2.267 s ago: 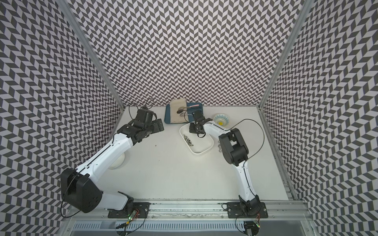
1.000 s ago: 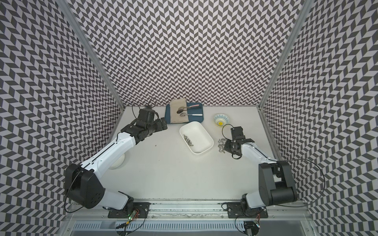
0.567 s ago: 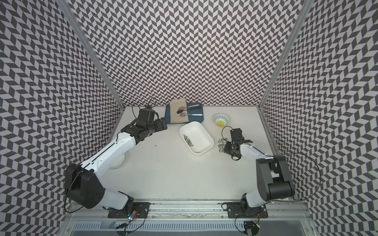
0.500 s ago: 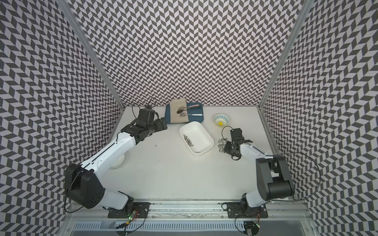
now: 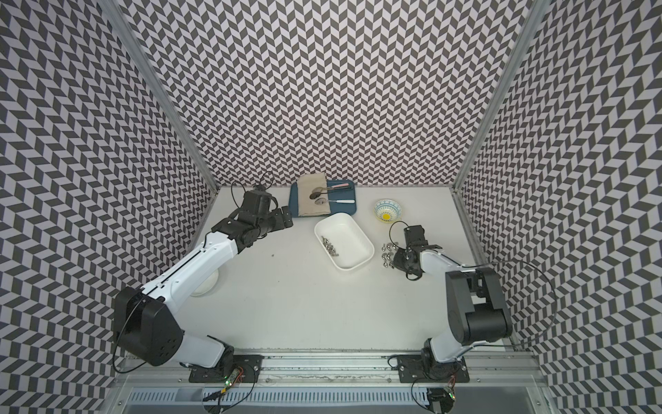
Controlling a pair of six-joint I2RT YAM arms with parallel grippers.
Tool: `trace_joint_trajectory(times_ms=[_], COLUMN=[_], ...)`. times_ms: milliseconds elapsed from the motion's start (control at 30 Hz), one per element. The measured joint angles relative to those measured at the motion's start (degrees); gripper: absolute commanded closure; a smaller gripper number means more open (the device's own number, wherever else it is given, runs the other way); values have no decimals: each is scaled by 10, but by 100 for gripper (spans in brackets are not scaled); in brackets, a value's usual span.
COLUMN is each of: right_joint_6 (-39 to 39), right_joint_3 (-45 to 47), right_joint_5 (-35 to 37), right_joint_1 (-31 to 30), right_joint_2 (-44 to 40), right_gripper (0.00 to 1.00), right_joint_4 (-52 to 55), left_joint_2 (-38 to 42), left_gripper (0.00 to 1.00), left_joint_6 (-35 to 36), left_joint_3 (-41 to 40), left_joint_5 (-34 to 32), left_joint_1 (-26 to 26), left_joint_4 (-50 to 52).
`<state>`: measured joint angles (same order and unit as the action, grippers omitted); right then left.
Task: Take out the wing nut from the storage box
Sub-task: Place the wing nut at the center of the board.
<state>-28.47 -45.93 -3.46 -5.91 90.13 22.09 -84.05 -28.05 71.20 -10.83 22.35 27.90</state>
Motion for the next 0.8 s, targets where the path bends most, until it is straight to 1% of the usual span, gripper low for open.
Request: trace_joint_trajectory(times_ms=[200,367,500,567,667,733,800], right_joint_6=[6,22,42,58,88,106,120], right_joint_3=[-17,-70,-122,-148,-191,-222,-243], right_joint_5=[-4,-2,-11,-25,-58,-82,-101], right_joint_1=[0,-1,-17,-43,-116,-169,-211], right_joint_2=[0,-16,-30,-29,-18,2,25], right_gripper=[76,72,70,70,70,70,69], right_joint_4=[14,43,50,49,46,38,29], left_joint_2=[0,0,0,0,0,1,2], left_gripper=[5,5,5,5,5,5,5], left_joint_6=[-1,-1,-2,-3,-3,-3,-3], left_joint_3=[0,0,0,0,0,0,-1], left_joint_5=[0,0,-1,-1,-3,-3,-4], left_joint_1=[0,0,0,0,0,0,0], left_joint_4=[0,0,0,0,0,0,0])
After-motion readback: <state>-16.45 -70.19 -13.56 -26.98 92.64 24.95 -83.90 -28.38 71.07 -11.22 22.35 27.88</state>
